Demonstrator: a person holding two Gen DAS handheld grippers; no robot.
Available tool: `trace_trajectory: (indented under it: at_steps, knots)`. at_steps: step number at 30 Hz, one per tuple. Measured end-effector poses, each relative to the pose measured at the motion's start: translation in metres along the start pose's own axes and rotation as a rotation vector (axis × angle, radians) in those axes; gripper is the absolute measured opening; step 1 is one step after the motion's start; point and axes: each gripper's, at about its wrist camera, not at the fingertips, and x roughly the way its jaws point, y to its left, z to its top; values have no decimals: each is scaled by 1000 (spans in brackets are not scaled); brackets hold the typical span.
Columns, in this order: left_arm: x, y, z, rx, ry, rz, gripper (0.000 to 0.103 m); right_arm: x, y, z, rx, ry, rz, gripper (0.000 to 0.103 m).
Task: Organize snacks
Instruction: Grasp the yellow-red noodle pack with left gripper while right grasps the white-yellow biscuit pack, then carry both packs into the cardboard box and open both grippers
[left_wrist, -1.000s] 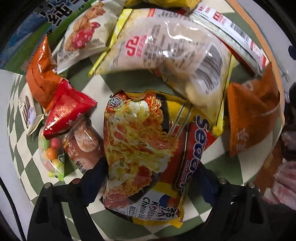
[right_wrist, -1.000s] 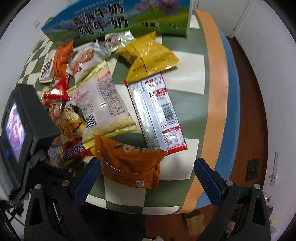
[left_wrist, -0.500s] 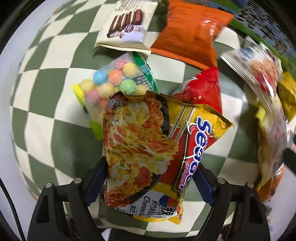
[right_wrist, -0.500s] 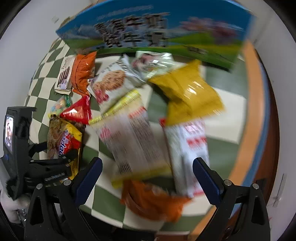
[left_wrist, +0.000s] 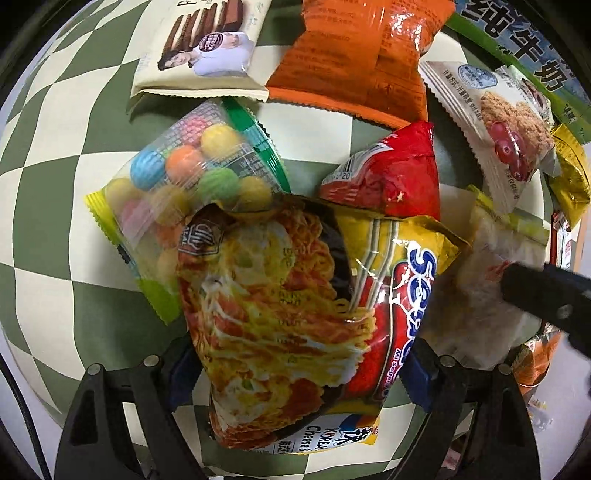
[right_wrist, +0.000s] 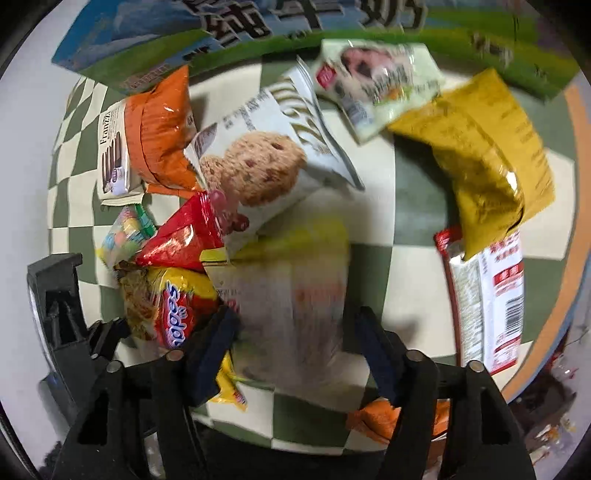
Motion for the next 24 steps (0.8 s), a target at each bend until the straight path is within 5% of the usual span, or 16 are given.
trace_trajectory:
  at_steps: [9,16,21,24]
  knots:
    - [-38,14,-19,-30,-83,111,85,3,7,-35,71,-14,24,75]
    - [-29,34,-31,-132,-45,192,85,41,0,-51,134,31,104,76]
    - [-17,32,-18,-145,-63,217,84,41,6,-66,56,6,49,51]
    - [-24,25,-23,-150,-82,199,83,31,1,-73,37,0,52,48]
